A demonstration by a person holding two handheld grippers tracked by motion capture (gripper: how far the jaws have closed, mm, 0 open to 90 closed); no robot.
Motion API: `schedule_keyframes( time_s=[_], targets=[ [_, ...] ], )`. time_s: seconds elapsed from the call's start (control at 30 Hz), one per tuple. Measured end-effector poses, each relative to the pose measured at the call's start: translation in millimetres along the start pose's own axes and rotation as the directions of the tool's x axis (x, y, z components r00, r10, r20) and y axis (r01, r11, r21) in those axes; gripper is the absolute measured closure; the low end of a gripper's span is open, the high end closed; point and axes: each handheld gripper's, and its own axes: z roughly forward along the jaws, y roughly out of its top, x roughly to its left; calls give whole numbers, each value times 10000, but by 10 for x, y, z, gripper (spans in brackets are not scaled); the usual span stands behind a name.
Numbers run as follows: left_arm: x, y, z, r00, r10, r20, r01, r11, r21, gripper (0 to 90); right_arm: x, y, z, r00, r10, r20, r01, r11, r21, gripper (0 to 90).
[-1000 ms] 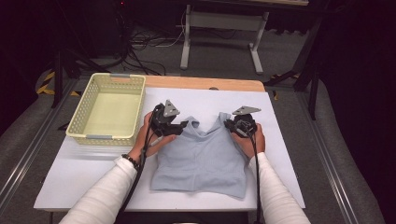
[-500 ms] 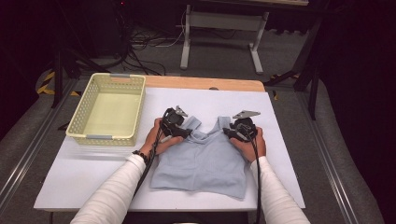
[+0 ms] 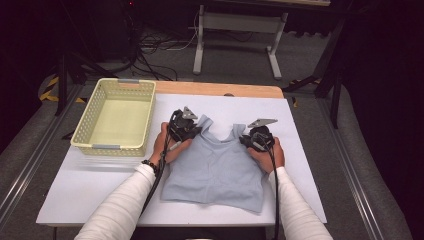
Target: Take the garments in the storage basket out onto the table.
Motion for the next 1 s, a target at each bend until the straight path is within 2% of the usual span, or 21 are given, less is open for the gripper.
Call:
schedule_keyframes(
  time_s=[0.03,0.07,0.1,0.13,0.23,0.27,0.37,0.4,0.43,0.47,0.5,0.53,0.6,0.63,0.67,0.7,0.77,0.9,1.0],
  targets=[
    [-1,33,-53,9999,-63,-156,59,9996,-268,795,-6,24,-38,9999,30,126,-28,9998,-216,832],
    [-2,68,-101,9995,-73,-316,57,9987,-504,792,-25,85,-117,9993,81,377,-55,9975,-707,833],
    [-4,102,-139,9991,-104,-404,76,9977,-680,792,-25,85,-117,9993,81,377,-55,9975,-707,833],
    [-9,136,-163,9986,-127,-516,85,9966,-815,774,-42,162,-191,9982,74,593,-11,9943,-1066,832],
    [-19,216,-180,9973,-120,-730,59,9965,-837,771,-56,248,-253,9970,60,776,41,9915,-1302,832],
    [-17,232,-175,9962,-106,-861,35,9966,-818,721,-78,323,-282,9957,39,930,93,9901,-1402,828],
    [0,251,-176,9914,-340,-1267,229,9959,-880,669,-94,373,-285,9940,70,1095,94,9889,-1483,826],
    [14,253,-182,9892,-428,-1403,293,9949,-966,589,-106,407,-280,9917,49,1285,150,9880,-1534,822],
    [22,254,-189,9859,-501,-1600,342,9943,-1008,589,-106,407,-280,9917,49,1285,150,9880,-1534,822],
    [28,255,-198,9844,-534,-1679,368,9942,-1007,521,-120,420,-267,9916,87,1293,115,9879,-1547,816],
    [33,255,-206,9840,-517,-1705,353,9945,-983,521,-120,420,-267,9916,87,1293,115,9879,-1547,816],
    [30,254,-216,9834,-449,-1760,291,9954,-912,474,-124,416,-249,9914,117,1303,87,9879,-1549,741],
    [-13,243,-253,9844,-209,-1744,53,9960,-895,452,-127,409,-244,9854,325,1670,-59,9875,-1576,593],
    [-13,243,-253,9844,-209,-1744,53,9960,-895,441,-127,409,-244,9854,325,1670,-59,9875,-1576,593],
    [-41,236,-271,9840,-56,-1782,-97,9963,-848,416,-137,391,-259,9844,561,1666,-286,9862,-1630,560],
    [-76,226,-282,9838,138,-1789,-295,9959,-851,416,-137,391,-259,9844,561,1666,-286,9862,-1630,560],
    [-156,196,-313,9780,730,-1952,-878,9938,-682,366,-144,358,-281,9858,730,1514,-479,9854,-1636,521],
    [-289,73,-402,9785,1192,-1684,-1325,9887,-703,333,-99,223,-377,9887,856,1227,-618,9805,-1868,498],
    [-376,-70,-487,9808,1455,-1299,-1562,9848,-761,285,-68,79,-446,9897,1047,981,-832,9758,-2023,488]
  ],
)
